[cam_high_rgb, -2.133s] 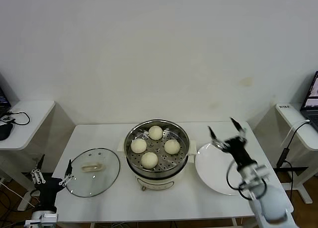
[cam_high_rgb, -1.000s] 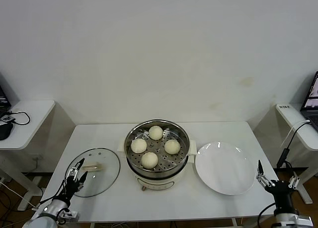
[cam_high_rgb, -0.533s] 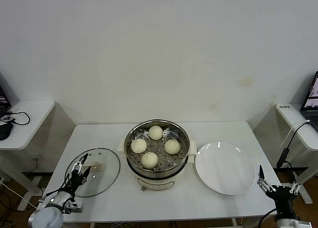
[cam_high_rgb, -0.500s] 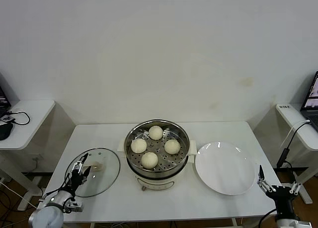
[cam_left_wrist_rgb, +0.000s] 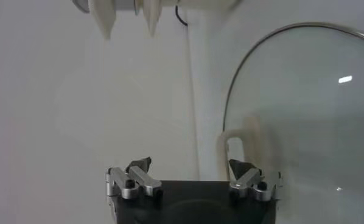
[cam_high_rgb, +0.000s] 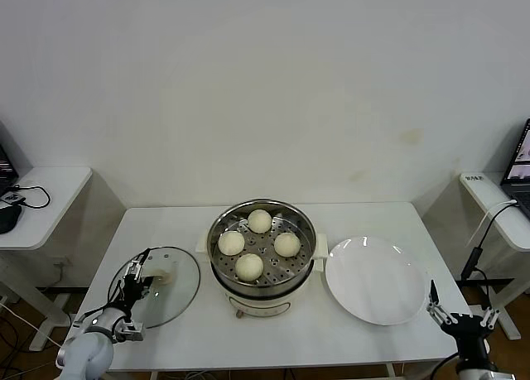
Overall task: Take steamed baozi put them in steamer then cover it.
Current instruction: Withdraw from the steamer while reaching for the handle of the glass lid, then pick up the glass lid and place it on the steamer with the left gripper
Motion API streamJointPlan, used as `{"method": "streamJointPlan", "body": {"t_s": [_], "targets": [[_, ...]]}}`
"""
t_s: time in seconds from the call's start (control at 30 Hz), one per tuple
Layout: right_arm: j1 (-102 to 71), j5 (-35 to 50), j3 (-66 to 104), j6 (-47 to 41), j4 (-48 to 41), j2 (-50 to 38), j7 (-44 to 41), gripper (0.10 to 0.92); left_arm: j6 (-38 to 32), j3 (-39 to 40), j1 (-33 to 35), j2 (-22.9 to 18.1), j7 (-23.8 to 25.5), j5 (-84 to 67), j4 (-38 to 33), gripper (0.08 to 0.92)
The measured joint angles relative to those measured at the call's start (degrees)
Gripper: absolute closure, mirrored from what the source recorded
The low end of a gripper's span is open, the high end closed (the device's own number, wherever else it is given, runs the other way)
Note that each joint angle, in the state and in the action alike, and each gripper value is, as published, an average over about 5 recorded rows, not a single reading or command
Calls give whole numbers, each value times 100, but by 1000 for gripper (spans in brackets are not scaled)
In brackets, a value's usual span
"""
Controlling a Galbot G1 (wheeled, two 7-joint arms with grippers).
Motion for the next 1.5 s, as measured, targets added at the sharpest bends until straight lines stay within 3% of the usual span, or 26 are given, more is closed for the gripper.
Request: {"method": "streamJointPlan", "body": {"t_s": [0.2,0.9,1.0,1.5], "targets": [[0,-48,-13,14,-28,13,-5,203,27,23,-61,-39,-40,-116,129,234],[5,-154,-163,46,-32,16,-15,203,191,-101,-2,-66,-252,-329,146,833],[14,-173,-215,49,-34,-1,-21,203,251,-159,97,-17,-243,-410,-35,868],[14,-237,-444,44,-1,-196,-81,203,1137,-753,922,363,224,-919,-1831,868]]}}
